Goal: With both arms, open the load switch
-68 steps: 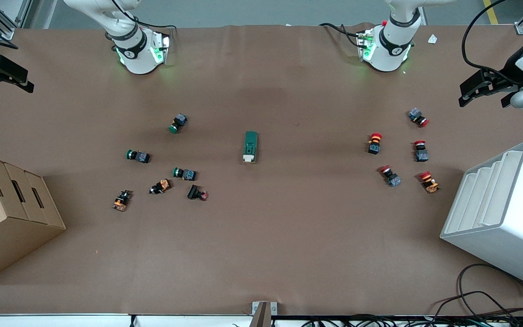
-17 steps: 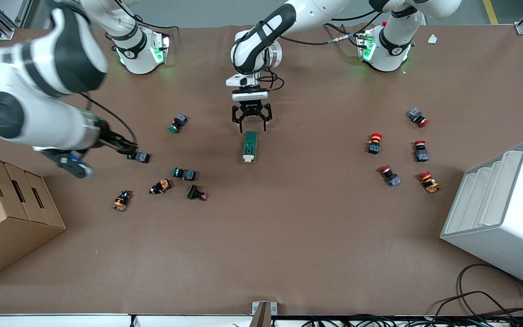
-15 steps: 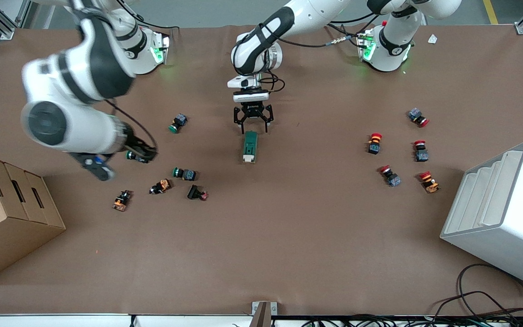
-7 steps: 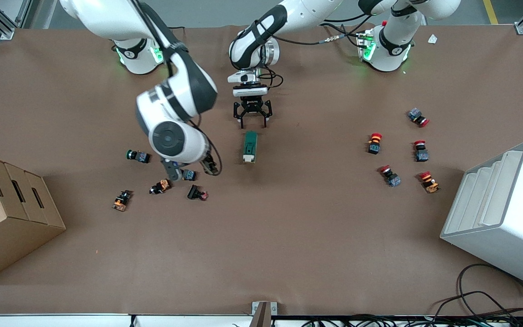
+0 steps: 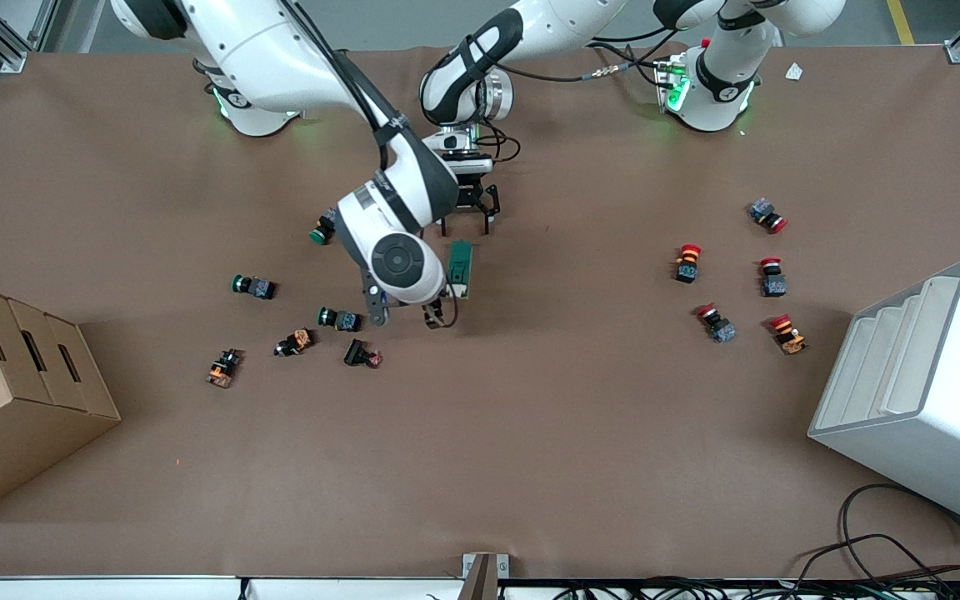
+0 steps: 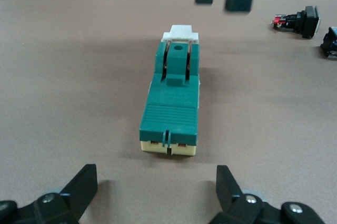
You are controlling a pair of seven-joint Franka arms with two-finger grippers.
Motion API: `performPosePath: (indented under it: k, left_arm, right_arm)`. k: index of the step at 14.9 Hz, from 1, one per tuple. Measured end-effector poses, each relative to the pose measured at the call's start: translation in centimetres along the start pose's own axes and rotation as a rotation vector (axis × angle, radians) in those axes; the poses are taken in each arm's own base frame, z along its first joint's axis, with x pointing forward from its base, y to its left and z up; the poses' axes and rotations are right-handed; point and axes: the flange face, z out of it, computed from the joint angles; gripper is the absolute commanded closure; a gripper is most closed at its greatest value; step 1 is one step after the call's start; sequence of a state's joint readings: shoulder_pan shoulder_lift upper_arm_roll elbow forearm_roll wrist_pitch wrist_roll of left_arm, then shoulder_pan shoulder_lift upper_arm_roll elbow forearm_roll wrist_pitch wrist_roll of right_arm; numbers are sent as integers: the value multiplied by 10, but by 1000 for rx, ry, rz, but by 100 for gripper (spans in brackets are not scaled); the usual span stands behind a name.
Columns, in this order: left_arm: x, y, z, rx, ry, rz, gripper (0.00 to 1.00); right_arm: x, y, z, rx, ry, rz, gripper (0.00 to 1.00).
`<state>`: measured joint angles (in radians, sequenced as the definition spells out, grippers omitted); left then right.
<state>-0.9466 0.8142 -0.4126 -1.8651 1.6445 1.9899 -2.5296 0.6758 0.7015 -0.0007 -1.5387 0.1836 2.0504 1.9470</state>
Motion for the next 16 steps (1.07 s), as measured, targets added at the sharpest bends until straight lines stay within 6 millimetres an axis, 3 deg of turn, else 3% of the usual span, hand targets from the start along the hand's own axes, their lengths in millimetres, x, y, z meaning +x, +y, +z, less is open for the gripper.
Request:
performPosePath:
  k: [3,7,12,16]
  left_arm:
    - [1,-1,3,-5,10,4,2]
    - [7,-6,20,-12,49,23,2]
    - [10,-8,26,-16,64,28,2]
    - [11,-8,28,-14,67,27,2]
  right_arm:
    - [-8,2,19,-29,-17,16,0]
    - [-13,4,28,-57,-56,40,0]
    - [-23,9,26,-87,-70,37,0]
    - [-30,13,5,-152,-63,21,0]
